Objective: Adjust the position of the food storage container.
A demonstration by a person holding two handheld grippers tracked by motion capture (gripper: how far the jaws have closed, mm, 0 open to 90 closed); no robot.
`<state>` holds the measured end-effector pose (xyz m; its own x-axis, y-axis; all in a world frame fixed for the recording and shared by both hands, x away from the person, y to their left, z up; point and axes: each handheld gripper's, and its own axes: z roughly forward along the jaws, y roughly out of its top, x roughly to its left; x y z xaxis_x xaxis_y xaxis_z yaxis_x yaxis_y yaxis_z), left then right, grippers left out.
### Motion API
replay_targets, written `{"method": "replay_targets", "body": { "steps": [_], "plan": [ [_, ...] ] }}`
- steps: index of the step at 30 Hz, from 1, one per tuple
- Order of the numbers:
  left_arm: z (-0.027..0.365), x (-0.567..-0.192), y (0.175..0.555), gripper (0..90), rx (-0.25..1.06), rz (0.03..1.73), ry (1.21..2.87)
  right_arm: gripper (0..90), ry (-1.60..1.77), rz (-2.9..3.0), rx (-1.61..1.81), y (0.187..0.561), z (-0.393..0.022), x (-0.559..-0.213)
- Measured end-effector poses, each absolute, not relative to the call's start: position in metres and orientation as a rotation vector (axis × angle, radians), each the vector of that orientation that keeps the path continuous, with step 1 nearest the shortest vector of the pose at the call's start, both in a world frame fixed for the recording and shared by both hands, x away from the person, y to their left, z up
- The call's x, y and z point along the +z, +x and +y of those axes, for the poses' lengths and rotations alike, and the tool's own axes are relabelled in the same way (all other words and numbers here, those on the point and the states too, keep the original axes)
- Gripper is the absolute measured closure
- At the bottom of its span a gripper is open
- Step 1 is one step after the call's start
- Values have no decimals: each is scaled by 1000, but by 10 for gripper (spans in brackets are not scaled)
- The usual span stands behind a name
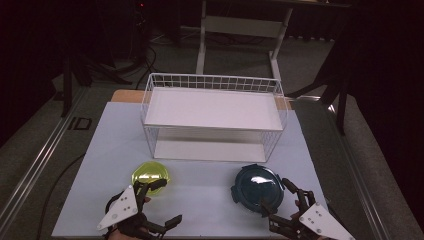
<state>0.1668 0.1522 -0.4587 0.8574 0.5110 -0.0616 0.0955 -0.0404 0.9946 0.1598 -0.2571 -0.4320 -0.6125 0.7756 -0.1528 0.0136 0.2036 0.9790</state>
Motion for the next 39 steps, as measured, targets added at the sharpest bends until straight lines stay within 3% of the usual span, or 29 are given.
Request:
{"method": "replay_targets", "body": {
  "steps": [6, 16, 19, 23, 27, 39],
  "plan": [
    [146, -460, 168, 11, 325, 487, 1618, 139, 726, 1852, 1490, 163, -252, -430],
    [147, -459, 177, 110, 411, 498, 1645, 102, 786, 1789, 1529, 166, -247, -425],
    [154, -461, 186, 279, 395, 525, 1697, 102, 800, 1791, 1558, 166, -249, -424],
    [163, -469, 196, 647, 379, 601, 1770, 102, 769, 1820, 1577, 165, -251, -423],
    [169, -481, 203, 891, 368, 695, 1834, 102, 794, 1817, 1594, 166, -253, -422],
    [172, -506, 210, 900, 405, 796, 1940, 103, 810, 1845, 1567, 167, -251, -426]
  ]
}}
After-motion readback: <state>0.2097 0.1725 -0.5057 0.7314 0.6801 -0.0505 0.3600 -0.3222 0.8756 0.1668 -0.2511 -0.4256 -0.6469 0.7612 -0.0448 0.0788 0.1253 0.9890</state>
